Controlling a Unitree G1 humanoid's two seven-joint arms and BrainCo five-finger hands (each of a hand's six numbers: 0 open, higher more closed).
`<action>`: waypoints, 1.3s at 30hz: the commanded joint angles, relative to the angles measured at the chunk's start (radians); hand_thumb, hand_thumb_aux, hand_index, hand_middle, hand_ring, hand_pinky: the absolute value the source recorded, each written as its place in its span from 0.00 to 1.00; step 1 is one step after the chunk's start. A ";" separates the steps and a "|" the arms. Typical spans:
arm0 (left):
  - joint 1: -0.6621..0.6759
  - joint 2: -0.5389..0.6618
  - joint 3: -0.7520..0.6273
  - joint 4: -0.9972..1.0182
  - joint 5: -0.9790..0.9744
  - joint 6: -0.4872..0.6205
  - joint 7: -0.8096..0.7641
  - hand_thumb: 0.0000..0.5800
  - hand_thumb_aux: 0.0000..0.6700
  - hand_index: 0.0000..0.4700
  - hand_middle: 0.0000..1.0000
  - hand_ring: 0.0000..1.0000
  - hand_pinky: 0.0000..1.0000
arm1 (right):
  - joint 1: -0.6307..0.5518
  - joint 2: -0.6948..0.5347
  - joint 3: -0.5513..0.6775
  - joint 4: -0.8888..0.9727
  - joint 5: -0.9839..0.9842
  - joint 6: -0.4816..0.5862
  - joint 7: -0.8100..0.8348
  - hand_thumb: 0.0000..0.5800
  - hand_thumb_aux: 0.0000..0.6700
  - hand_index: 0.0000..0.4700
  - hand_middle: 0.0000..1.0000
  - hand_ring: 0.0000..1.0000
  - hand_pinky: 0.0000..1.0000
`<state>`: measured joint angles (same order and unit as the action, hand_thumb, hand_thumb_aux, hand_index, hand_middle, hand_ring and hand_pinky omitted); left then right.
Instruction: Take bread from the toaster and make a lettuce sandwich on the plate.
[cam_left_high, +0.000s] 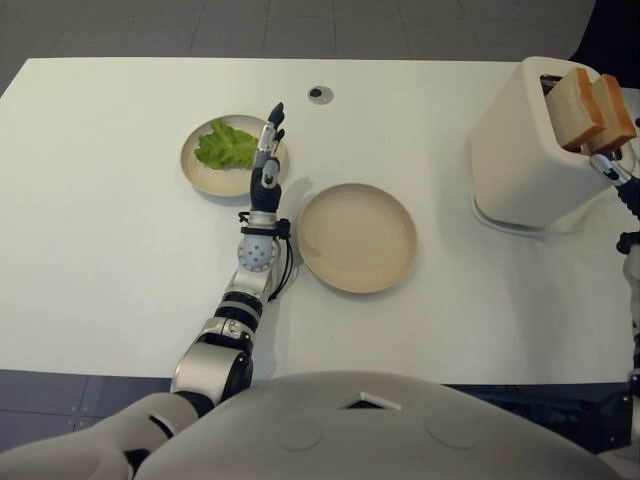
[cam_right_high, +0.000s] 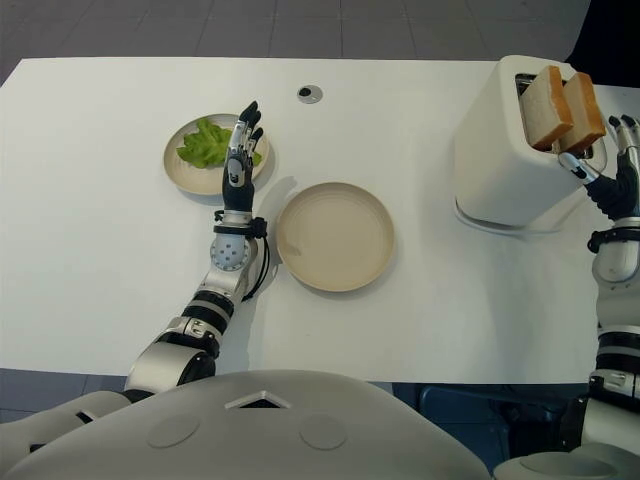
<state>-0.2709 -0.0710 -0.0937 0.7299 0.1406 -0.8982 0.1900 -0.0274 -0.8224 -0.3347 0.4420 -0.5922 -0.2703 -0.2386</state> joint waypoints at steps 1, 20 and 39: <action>0.097 -0.021 -0.013 0.034 0.021 0.016 0.004 0.00 0.00 0.00 0.00 0.00 0.00 | -0.032 -0.022 0.074 0.053 -0.016 0.012 0.003 0.00 0.00 0.00 0.00 0.00 0.00; 0.148 -0.012 -0.027 -0.047 0.005 0.045 0.001 0.00 0.00 0.00 0.00 0.00 0.00 | -0.126 -0.035 0.115 -0.044 0.060 -0.073 -0.179 1.00 1.00 1.00 1.00 1.00 1.00; 0.121 0.000 -0.006 -0.060 -0.001 0.040 0.024 0.00 0.00 0.00 0.00 0.00 0.00 | 0.178 0.347 0.544 -0.557 0.760 0.078 0.369 1.00 1.00 1.00 1.00 1.00 1.00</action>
<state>-0.2086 -0.0546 -0.1045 0.6263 0.1263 -0.8685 0.2116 0.1405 -0.5408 0.1542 -0.2101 0.2421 -0.2284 0.1337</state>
